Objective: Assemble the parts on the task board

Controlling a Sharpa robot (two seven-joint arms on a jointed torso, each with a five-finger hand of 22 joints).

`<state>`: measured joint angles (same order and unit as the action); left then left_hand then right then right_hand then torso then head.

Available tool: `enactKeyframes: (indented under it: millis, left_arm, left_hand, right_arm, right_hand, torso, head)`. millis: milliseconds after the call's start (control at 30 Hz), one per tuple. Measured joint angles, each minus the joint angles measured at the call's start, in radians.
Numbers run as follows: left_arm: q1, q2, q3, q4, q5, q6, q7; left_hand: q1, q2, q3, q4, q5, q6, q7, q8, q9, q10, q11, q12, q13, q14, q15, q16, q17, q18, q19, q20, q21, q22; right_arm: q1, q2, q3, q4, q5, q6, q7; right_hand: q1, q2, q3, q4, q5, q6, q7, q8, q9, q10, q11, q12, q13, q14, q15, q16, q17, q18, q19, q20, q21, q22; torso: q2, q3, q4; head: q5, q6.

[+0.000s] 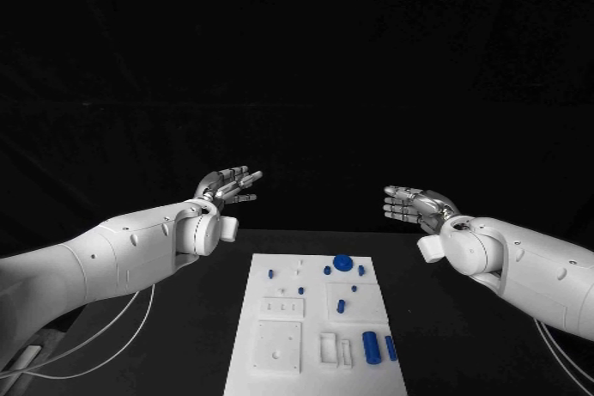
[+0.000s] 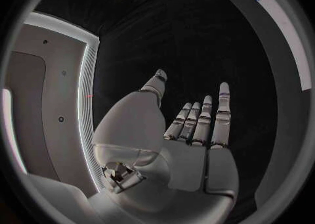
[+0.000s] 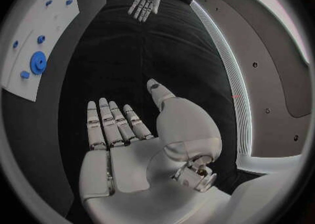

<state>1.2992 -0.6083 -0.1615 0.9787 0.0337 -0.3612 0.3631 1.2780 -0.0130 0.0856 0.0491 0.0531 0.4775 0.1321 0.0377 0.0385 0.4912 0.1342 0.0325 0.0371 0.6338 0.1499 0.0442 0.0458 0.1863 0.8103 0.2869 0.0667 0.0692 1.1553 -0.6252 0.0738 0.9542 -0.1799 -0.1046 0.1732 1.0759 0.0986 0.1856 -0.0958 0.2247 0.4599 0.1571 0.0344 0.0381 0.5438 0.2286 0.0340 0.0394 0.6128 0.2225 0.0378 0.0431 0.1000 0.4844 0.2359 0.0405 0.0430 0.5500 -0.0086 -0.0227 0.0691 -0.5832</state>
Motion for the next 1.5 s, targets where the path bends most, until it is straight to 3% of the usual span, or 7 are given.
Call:
enactKeyframes:
  millis: [267, 400, 567, 700, 1067, 1167, 1500]
  left_arm:
    - [0.000, 0.000, 0.000, -0.001, -0.002, 0.006, -0.001]
    - [0.000, -0.001, 0.000, -0.002, -0.005, 0.009, -0.002]
    - [0.000, -0.001, 0.000, -0.002, -0.012, 0.012, -0.004]
    - [0.000, -0.001, 0.000, -0.001, -0.020, 0.013, -0.007]
    - [0.000, -0.006, 0.000, 0.003, -0.057, 0.015, -0.028]
    - [0.000, -0.007, 0.000, 0.006, -0.070, 0.018, -0.036]
    - [0.000, -0.011, 0.000, 0.010, -0.114, 0.023, -0.063]
  left_hand:
    - [0.012, 0.031, -0.024, -0.033, 0.005, 0.120, 0.018, 0.006, 0.007, 0.143, 0.018, 0.010, 0.007, 0.187, 0.004, 0.015, 0.009, 0.016, 0.041, -0.008, 0.013, 0.004]
    - [0.025, 0.045, -0.027, -0.047, 0.012, 0.214, 0.025, 0.013, 0.012, 0.277, 0.024, 0.018, 0.013, 0.310, 0.007, 0.035, 0.017, 0.016, 0.075, -0.039, 0.036, 0.009]
    - [0.046, 0.065, -0.030, -0.065, 0.019, 0.435, 0.026, 0.020, 0.028, 0.503, 0.020, 0.030, 0.020, 0.426, -0.004, 0.041, 0.022, -0.081, 0.146, -0.125, 0.075, 0.015]
    - [0.059, 0.079, -0.021, -0.075, 0.025, 0.499, 0.019, 0.025, 0.036, 0.575, 0.005, 0.042, 0.021, 0.484, -0.022, 0.070, 0.028, -0.095, 0.180, -0.159, 0.094, 0.020]
    - [0.082, 0.088, -0.015, -0.102, 0.039, 0.655, -0.041, 0.051, 0.107, 0.781, -0.071, 0.073, 0.026, 0.610, -0.100, 0.232, 0.071, -0.148, 0.268, -0.247, 0.178, 0.067]
    - [0.090, 0.087, -0.029, -0.117, 0.039, 0.682, -0.061, 0.062, 0.150, 0.816, -0.089, 0.095, 0.027, 0.615, -0.112, 0.309, 0.107, -0.165, 0.279, -0.270, 0.212, 0.092]
    - [0.102, 0.094, -0.062, -0.149, 0.048, 0.692, -0.095, 0.086, 0.459, 0.833, -0.132, 0.301, 0.100, 0.472, -0.161, 0.750, 0.328, -0.179, 0.208, -0.317, 0.439, 0.284]
  right_arm:
    - [0.000, 0.001, 0.000, -0.006, -0.001, -0.001, 0.006]
    - [-0.001, 0.002, 0.000, -0.010, -0.003, -0.001, 0.008]
    - [-0.001, 0.002, 0.000, -0.013, -0.012, -0.004, 0.013]
    - [-0.001, 0.003, 0.000, -0.015, -0.025, -0.008, 0.016]
    - [-0.001, 0.004, 0.000, -0.019, -0.100, -0.034, 0.025]
    - [-0.001, 0.005, 0.000, -0.021, -0.125, -0.044, 0.026]
    - [-0.001, 0.005, 0.000, -0.022, -0.214, -0.076, 0.028]
  right_hand:
    - [0.013, -0.005, 0.001, -0.007, 0.000, 0.041, 0.002, 0.003, 0.001, 0.029, 0.001, 0.004, 0.001, 0.022, 0.004, 0.004, 0.001, 0.000, 0.005, -0.004, 0.000, 0.001]
    - [0.024, -0.008, 0.000, -0.014, 0.000, 0.067, 0.005, 0.005, 0.002, 0.049, -0.001, 0.004, 0.001, 0.042, 0.004, 0.004, 0.002, 0.000, 0.020, -0.005, 0.000, 0.002]
    - [0.050, -0.024, -0.010, -0.037, 0.025, 0.121, 0.011, 0.005, 0.005, 0.105, -0.008, 0.004, 0.004, 0.094, 0.000, 0.004, 0.004, 0.000, 0.064, -0.009, 0.006, 0.005]
    - [0.075, -0.036, -0.038, -0.065, 0.086, 0.184, 0.020, 0.011, 0.009, 0.177, -0.017, 0.008, 0.008, 0.158, -0.009, 0.008, 0.007, 0.000, 0.115, -0.017, 0.009, 0.008]
    - [0.103, -0.045, -0.060, -0.121, 0.120, 0.335, 0.025, 0.015, 0.016, 0.412, -0.044, 0.020, 0.019, 0.361, -0.034, 0.018, 0.019, 0.000, 0.258, -0.041, 0.021, 0.017]
    - [0.103, -0.045, -0.049, -0.134, 0.132, 0.471, 0.016, 0.026, 0.030, 0.458, -0.057, 0.020, 0.019, 0.395, -0.046, 0.018, 0.022, 0.000, 0.338, -0.052, 0.027, 0.022]
    - [0.086, -0.061, 0.030, -0.179, 0.170, 0.579, -0.016, 0.031, 0.080, 0.592, -0.104, 0.020, 0.022, 0.504, -0.093, 0.022, 0.038, -0.016, 0.449, -0.099, 0.031, 0.023]
  torso:
    - [0.000, 0.0002, -0.0004]
    - [0.000, 0.0009, -0.0005]
    - [0.000, 0.0010, -0.0008]
    - [0.000, 0.0007, -0.0009]
    - [0.000, 0.0003, -0.0001]
    - [0.000, 0.0003, -0.0001]
    - [0.000, 0.0004, -0.0001]
  head:
    - [0.000, 0.003]
    - [0.001, 0.004]
    - [0.001, 0.004]
    - [0.002, 0.005]
    - [0.002, 0.005]
    - [0.002, 0.004]
    - [0.002, 0.002]
